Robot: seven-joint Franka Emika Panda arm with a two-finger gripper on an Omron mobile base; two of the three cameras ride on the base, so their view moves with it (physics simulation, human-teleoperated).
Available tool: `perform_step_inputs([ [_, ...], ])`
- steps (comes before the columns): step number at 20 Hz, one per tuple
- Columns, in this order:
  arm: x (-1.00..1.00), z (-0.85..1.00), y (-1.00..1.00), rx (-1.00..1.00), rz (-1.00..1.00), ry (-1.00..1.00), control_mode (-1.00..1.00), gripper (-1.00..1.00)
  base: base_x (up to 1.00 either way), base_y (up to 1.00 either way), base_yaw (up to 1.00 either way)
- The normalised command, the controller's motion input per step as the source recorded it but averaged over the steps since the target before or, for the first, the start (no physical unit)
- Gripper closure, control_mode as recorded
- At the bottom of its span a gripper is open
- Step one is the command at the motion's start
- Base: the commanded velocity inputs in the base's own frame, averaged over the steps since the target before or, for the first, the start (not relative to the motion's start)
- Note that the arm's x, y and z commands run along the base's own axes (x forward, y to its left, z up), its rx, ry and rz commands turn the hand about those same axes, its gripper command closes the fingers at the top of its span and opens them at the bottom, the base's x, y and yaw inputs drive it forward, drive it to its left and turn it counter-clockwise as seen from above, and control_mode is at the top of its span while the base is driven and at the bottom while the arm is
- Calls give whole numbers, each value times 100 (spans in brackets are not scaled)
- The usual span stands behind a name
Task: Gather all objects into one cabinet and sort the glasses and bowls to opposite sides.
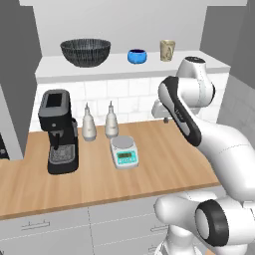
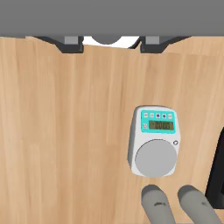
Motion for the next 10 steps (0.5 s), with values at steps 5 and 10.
perform_step_inputs([
  [5,0,0,0,0,0,0,100,-100,0,0,0],
  [10,0,0,0,0,0,0,100,-100,-15,0,0],
])
